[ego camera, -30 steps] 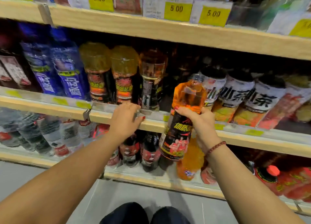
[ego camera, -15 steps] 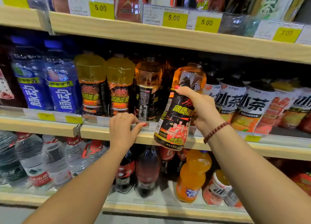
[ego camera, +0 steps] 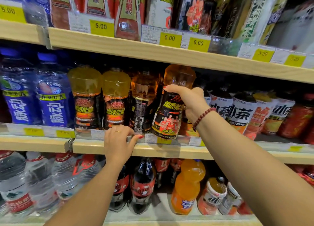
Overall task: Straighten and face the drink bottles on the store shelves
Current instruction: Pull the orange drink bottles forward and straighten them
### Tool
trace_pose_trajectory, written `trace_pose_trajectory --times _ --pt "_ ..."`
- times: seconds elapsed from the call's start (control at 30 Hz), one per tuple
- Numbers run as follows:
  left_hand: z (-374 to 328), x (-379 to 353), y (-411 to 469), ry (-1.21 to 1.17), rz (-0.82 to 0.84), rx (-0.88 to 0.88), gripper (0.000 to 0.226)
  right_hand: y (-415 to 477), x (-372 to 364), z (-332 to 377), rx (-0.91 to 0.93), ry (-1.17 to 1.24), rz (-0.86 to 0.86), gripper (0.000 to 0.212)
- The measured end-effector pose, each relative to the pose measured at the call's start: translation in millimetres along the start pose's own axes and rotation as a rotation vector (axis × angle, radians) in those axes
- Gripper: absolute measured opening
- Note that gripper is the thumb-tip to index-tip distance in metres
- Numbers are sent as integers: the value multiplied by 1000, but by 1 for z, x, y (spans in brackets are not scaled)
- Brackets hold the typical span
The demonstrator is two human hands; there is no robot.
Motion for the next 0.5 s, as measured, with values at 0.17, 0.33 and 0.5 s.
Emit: trace_pose_trajectory --times 0.17,0.33,0.5 --pt "0 0 -1 -7 -27 -28 22 16 -13 -8 60 -54 -78 58" --pt "0 1 -1 -2 -52 -56 23 24 -26 -24 82 -109 -118 48" --pt "0 0 -2 1 -69 -84 23 26 -26 -47 115 -183 -137 43"
Point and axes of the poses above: each hand's wrist, its own y-axis towards the middle knuckle, its own x-axis out of the back of the hand, z = x × y, the point moved 4 cm from there along y, towards the middle knuckle, and after that the axes turned 14 degrees about -z, right-handed, at the moved point
